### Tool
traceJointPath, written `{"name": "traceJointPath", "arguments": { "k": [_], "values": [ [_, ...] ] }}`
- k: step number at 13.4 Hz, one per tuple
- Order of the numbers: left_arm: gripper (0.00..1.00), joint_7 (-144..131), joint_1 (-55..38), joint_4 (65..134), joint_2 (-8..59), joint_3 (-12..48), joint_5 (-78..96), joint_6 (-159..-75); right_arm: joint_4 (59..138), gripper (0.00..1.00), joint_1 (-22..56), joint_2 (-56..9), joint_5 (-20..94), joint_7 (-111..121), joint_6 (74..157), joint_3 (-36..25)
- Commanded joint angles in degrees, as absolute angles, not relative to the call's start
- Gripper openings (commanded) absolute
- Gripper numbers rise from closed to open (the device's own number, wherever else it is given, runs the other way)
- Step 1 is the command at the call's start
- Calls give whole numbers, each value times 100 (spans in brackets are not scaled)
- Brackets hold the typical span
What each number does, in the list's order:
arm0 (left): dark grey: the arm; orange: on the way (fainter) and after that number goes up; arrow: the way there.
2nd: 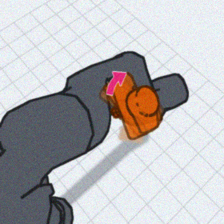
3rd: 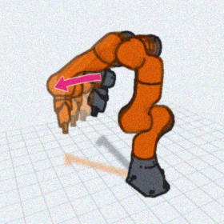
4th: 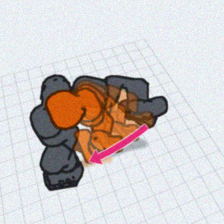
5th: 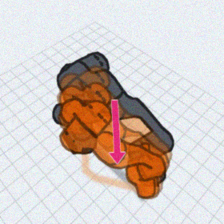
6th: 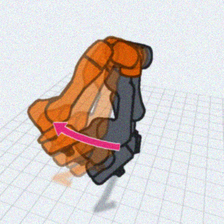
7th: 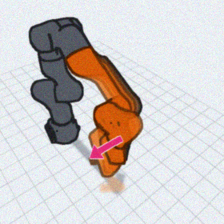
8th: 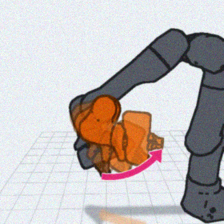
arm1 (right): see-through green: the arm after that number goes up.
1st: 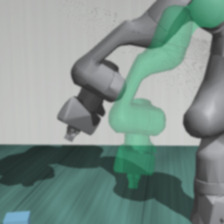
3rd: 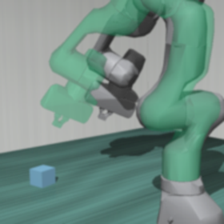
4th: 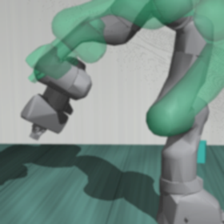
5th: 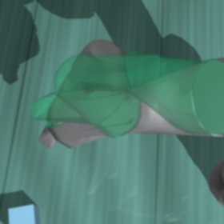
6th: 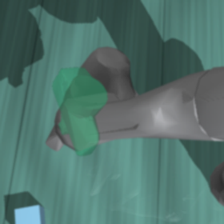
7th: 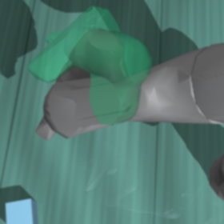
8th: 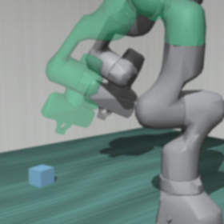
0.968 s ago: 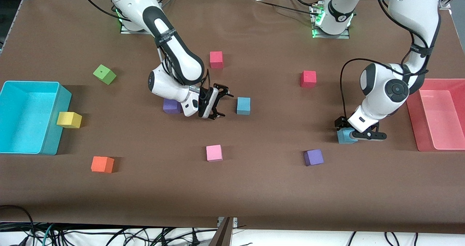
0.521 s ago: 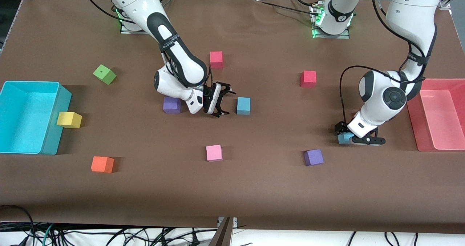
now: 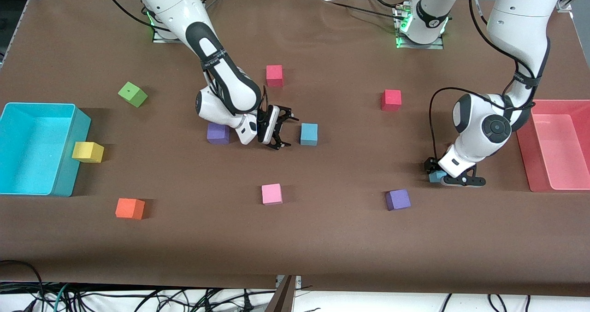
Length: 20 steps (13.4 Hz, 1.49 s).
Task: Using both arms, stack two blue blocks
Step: 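Lower the left gripper and grasp the second cyan cube, then lift the second cyan cube and carry it over the first cube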
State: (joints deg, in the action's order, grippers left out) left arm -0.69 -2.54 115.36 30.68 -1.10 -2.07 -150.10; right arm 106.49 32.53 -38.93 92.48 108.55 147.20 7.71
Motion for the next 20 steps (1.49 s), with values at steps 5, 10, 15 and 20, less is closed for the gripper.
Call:
{"name": "traceJointPath", "arguments": {
  "k": [5,10,15,20],
  "values": [
    [0,-35,-290,11487,2647,-141,-264,-14916,10591,100,3190,-3902,9404,11021,14766,879],
    [0,-123,-456,11452,1777,-62,-185,-13652,10591,100,3164,-3885,9396,11022,14748,879],
    [0,-1709,-825,11417,1345,736,-167,-12991,10635,100,3155,-3902,9396,11083,14713,870],
    [0,-3845,-1948,10803,1660,1195,-123,-12595,10661,100,3155,-3902,9396,11162,14713,870]
  ]
}}
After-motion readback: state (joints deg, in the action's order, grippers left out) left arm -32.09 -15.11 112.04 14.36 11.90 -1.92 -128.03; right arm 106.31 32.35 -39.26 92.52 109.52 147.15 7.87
